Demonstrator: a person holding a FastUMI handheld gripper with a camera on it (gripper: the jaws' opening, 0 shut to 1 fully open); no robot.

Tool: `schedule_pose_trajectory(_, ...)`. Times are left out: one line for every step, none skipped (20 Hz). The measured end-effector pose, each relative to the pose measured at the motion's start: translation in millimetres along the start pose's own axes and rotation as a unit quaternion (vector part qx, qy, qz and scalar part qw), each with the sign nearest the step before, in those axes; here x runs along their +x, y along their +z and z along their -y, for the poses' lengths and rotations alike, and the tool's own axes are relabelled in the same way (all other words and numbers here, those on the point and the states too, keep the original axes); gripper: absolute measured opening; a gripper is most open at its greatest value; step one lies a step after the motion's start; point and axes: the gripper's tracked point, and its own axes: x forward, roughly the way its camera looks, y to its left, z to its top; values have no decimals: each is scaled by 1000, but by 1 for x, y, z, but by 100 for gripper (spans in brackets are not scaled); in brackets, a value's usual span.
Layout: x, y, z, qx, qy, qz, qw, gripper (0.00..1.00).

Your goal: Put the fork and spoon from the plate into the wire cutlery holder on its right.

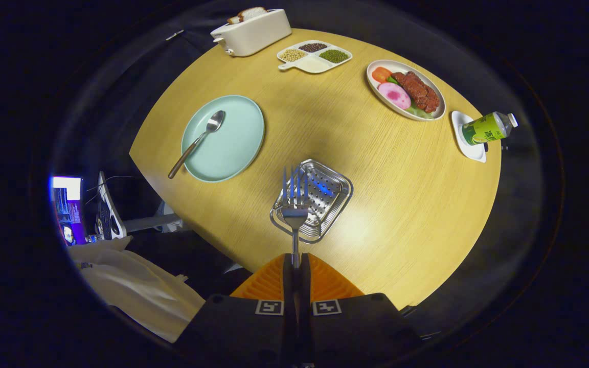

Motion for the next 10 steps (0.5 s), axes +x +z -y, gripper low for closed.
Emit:
schedule_pose_trajectory(4, -2, 3, -4, -1, -11, 1000, 6)
schedule_pose_trajectory(9, -3, 6, -11, -6, -20, 1000, 6)
schedule_pose_trajectory(12, -2, 10, -18, -13, -28, 999, 6)
schedule_pose_trajectory(16, -2, 13, -21, -17, -38, 999, 6)
schedule_pose_trajectory(21, -3, 17, -19, -20, -51, 998, 6)
schedule_pose_trajectory(23, -3, 19, -16, -20, -59, 998, 6)
schedule_pose_trajectory(26, -1, 21, -10, -19, -65, 998, 6)
schedule_pose_trajectory(27, 1, 23, -4, -20, -68, 998, 6)
schedule_pose_trajectory(28, 3, 24, 5, -22, -71, 997, 6)
schedule_pose_trajectory(31, 4, 24, 6, -23, -71, 997, 7)
